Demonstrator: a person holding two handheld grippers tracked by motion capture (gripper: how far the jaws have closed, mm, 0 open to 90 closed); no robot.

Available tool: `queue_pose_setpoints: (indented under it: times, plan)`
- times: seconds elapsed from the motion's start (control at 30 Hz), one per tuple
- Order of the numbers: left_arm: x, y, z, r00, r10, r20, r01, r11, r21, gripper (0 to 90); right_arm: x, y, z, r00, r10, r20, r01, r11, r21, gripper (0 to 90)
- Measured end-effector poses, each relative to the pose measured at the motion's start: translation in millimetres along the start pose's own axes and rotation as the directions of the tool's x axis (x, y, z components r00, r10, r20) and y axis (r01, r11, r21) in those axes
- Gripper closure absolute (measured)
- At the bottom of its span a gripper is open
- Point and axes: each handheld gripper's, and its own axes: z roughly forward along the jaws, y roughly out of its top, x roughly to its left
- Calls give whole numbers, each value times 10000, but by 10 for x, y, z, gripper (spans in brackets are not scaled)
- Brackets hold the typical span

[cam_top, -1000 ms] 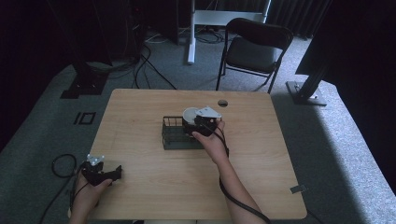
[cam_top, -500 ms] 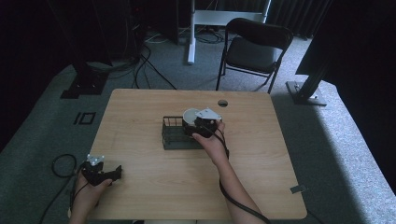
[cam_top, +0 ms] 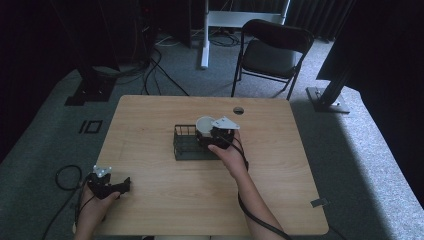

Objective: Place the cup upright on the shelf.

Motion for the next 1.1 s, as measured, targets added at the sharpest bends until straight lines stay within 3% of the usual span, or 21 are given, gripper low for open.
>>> queue_pose_setpoints:
  times: [0.5,1.1]
  plan:
    - [0,0,0,10000,0,0,0,10000,0,25,-75,-109,-185,10000,-28,-13,28,10000,-34,116]
    - [0,0,0,10000,3,0,-3,10000,3,25,-266,-245,-392,9993,-22,370,25,10000,-65,116]
